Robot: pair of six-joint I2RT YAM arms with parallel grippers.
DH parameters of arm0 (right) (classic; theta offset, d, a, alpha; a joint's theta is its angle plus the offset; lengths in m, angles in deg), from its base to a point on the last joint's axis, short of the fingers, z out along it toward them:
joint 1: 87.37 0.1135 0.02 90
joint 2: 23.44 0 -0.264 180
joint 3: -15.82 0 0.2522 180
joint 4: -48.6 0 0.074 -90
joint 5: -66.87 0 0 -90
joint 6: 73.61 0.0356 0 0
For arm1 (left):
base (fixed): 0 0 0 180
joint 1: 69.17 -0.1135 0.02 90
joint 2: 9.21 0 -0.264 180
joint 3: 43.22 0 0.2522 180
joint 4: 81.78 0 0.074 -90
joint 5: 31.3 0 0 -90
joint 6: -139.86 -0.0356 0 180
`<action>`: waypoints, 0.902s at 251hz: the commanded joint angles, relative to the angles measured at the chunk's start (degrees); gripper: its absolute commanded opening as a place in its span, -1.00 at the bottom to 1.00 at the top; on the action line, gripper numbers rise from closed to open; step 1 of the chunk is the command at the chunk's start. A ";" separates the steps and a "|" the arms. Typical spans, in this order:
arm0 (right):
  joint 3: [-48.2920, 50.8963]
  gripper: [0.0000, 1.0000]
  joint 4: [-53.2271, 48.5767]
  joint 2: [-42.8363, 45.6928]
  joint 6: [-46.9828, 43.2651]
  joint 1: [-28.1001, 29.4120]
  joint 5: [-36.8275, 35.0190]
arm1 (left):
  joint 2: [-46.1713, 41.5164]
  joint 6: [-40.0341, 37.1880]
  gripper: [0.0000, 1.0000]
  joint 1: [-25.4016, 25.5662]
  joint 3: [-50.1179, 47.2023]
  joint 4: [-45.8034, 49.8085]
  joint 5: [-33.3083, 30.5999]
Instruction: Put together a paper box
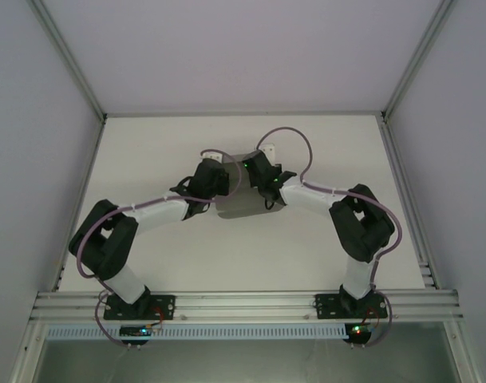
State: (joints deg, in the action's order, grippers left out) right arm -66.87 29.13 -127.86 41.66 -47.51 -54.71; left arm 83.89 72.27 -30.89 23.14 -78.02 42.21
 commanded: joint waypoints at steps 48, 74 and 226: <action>7.60 -0.48 10.45 4.19 -0.68 -4.43 5.86 | -0.72 1.50 -1.00 0.50 1.75 2.81 -0.71; 10.49 -0.34 14.88 6.54 -2.36 -7.21 15.91 | -0.81 1.14 -1.00 0.54 1.51 2.75 -0.04; 11.11 -1.00 16.04 6.14 -0.46 -5.45 -6.01 | 2.19 18.62 -1.00 -0.02 6.61 17.75 -16.18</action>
State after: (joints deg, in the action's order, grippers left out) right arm -54.45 46.31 -121.26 34.78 -51.73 -44.41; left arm 84.13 79.16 -29.29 26.50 -72.80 38.82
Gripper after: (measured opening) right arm 0.096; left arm 0.080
